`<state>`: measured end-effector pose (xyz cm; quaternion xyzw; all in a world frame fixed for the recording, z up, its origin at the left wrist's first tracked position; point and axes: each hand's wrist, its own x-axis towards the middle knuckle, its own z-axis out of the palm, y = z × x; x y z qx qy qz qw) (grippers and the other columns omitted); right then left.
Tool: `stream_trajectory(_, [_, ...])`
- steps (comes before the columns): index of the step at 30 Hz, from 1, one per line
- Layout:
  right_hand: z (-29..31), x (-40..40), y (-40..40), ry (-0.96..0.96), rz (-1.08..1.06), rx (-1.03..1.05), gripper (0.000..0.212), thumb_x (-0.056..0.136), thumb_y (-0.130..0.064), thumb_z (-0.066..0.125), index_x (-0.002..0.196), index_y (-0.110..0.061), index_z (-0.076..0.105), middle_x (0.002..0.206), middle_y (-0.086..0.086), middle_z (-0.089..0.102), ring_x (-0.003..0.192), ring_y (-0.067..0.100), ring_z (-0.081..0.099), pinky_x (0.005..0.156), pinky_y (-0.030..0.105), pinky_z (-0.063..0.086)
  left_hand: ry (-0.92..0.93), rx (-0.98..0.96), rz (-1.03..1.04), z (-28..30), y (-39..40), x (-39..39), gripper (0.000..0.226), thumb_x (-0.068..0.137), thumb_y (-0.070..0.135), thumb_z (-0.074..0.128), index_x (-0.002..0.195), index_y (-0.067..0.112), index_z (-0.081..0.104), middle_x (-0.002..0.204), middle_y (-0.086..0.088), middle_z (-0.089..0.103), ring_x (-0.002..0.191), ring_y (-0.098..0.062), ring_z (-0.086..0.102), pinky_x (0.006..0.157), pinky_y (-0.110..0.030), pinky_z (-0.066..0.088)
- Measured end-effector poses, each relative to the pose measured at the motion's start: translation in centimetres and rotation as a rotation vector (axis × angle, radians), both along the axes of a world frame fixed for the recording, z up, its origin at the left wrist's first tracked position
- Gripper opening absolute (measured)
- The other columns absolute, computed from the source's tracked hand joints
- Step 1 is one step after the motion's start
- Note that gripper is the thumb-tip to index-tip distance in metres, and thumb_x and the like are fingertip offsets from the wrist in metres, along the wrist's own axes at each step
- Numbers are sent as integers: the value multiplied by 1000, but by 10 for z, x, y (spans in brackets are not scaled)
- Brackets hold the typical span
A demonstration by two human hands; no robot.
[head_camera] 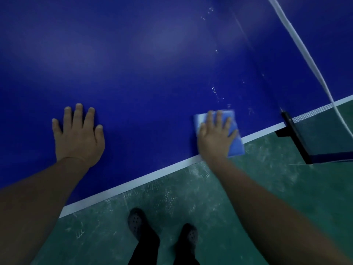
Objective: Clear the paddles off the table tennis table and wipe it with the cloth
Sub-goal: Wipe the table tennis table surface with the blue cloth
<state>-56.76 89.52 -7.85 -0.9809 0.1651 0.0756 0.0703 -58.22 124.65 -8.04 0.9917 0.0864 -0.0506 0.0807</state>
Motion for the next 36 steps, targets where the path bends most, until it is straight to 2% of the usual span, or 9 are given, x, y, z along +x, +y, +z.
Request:
stream_trajectory(3, [-5, -25, 8, 38, 455, -32, 58, 105, -49, 13, 157, -29, 27, 167, -1, 19, 154, 34, 11, 119, 62, 11, -28, -13, 6, 7, -12, -4, 62, 103, 41, 24, 156, 9, 26, 165, -16, 16, 153, -34, 8, 121, -60, 4])
stream_trajectory(9, [1, 0, -102, 62, -173, 14, 58, 106, -43, 16, 161, -26, 7, 169, 3, 0, 154, 33, -6, 122, 59, 1, -37, -150, -138, 14, -98, -7, 60, 102, 35, 35, 154, 7, 32, 164, -17, 18, 153, -33, 9, 123, -56, 6])
stream_trajectory(12, [-2, -7, -69, 33, -86, 5, 61, 104, -45, 11, 161, -23, 11, 169, 5, 3, 154, 35, -3, 122, 59, 2, 45, -102, -151, 3, -124, -16, 65, 103, 46, 23, 159, 12, 21, 168, -11, 6, 155, -26, -5, 123, -55, 0])
stream_trajectory(17, [-1, 8, 14, 35, 254, 12, 64, 101, -49, 5, 159, -24, 17, 169, 4, 8, 154, 35, -2, 120, 55, -9, 4, -128, -144, -2, -125, -18, 68, 100, 48, 17, 154, 11, 34, 165, -13, 20, 155, -28, 4, 123, -57, 2])
stream_trajectory(20, [-5, 60, 65, 2, 373, 85, 60, 105, -48, 12, 160, -27, 13, 169, 1, 2, 154, 31, -11, 121, 57, -12, -7, -124, -135, -3, -127, -18, 68, 99, 46, 18, 153, 9, 35, 164, -12, 22, 154, -27, 7, 123, -56, 5])
stream_trajectory(25, [-5, 165, 103, -21, 421, 125, 57, 106, -45, 19, 161, -28, 14, 169, -1, 4, 154, 32, -7, 119, 59, -10, 17, -90, -134, -4, -128, -15, 69, 98, 47, 18, 151, 8, 40, 163, -15, 25, 154, -30, 11, 122, -57, 5])
stream_trajectory(28, [-7, 169, 35, -12, 228, 38, 56, 106, -43, 22, 160, -31, 14, 169, -2, 5, 154, 34, -1, 118, 61, -2, 38, -98, -140, -1, -128, -15, 69, 97, 46, 19, 151, 8, 39, 164, -16, 23, 154, -30, 7, 122, -58, 3])
stream_trajectory(32, [0, 85, -109, 9, -219, -13, 55, 105, -41, 23, 159, -32, 14, 169, -3, 6, 154, 35, 3, 118, 67, 6, 38, -114, -140, -2, -129, -15, 68, 98, 44, 20, 151, 6, 38, 164, -16, 21, 154, -30, 5, 122, -59, 1])
stream_trajectory(36, [2, 77, -117, 5, -426, 18, 57, 106, -43, 16, 161, -30, 9, 169, -1, 1, 154, 34, -3, 118, 66, 4, 41, -101, -149, -2, -129, -16, 67, 98, 42, 21, 151, 5, 39, 162, -19, 23, 154, -33, 8, 122, -61, 3])
